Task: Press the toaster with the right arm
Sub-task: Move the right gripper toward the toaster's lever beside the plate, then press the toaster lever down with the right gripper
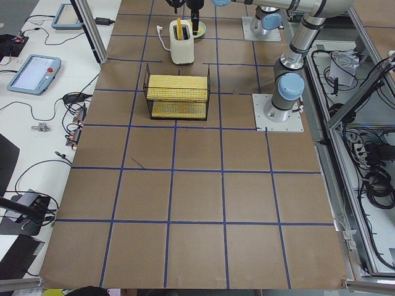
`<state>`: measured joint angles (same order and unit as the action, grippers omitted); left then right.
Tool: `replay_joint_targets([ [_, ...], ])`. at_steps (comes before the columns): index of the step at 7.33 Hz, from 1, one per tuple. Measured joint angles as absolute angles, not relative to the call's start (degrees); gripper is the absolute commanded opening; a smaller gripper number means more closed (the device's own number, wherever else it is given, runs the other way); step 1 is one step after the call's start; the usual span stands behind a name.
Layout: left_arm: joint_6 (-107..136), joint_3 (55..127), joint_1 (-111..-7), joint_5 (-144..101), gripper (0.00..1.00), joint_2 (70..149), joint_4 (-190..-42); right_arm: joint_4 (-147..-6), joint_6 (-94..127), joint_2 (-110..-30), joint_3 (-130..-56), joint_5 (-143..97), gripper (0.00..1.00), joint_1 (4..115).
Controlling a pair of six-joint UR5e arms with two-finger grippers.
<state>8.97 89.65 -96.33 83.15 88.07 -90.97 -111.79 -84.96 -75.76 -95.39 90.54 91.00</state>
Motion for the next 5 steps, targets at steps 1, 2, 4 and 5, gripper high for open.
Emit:
replay_joint_targets([
  [1,9.0,89.6,-96.3,83.1,1.0,88.1,-91.0,-112.0,-85.4,-75.5,-95.4,90.6,0.06,91.4],
  [2,9.0,89.6,-96.3,83.1,1.0,88.1,-91.0,-112.2,-85.8,-75.3,-95.5,90.6,0.06,91.5],
  [4,9.0,89.6,-96.3,83.1,1.0,88.1,-91.0,-112.9,-86.1,-74.3,-95.7,90.6,0.07,91.6],
  [5,9.0,89.6,-96.3,83.1,1.0,88.1,-91.0,-113.3,-86.0,-74.1,-96.3,90.7,0.07,92.1],
])
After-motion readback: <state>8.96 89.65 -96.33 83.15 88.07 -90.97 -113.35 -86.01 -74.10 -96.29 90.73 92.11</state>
